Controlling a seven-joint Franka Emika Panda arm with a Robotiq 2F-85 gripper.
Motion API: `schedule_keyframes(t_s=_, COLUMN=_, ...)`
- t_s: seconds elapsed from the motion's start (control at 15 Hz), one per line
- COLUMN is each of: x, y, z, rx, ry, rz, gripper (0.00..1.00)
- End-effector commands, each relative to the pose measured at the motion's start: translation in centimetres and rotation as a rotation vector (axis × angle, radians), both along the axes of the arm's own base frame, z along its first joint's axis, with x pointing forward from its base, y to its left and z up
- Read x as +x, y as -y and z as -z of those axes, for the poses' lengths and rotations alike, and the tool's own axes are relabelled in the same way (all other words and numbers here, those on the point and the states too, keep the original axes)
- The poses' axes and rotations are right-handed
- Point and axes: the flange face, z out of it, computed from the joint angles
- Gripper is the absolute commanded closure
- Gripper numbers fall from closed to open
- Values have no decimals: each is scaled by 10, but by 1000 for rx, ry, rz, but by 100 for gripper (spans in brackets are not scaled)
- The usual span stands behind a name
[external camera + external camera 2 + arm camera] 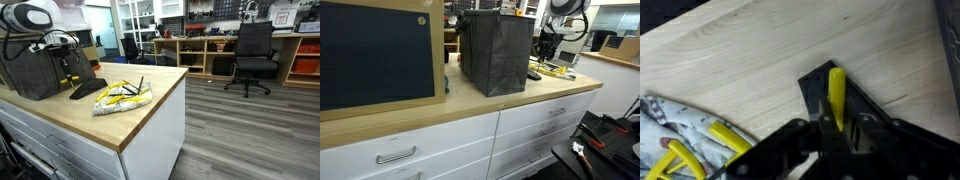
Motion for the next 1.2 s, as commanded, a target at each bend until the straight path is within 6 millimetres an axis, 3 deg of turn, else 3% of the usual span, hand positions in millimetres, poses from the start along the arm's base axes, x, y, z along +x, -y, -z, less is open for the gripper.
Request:
schedule_keyframes(t_s=0.0, x=-4, y=18, z=-1, rx=-2, ry=18, rz=-9, gripper=96)
schedule_keyframes(t_s=0.47, x=-2, y=45, z=0, rx=25, ry=15, rz=52, gripper=96)
schedule_keyframes(t_s=1.13, x=-6, y=28, z=4, rx=71, ry=-2, rz=65, gripper=96)
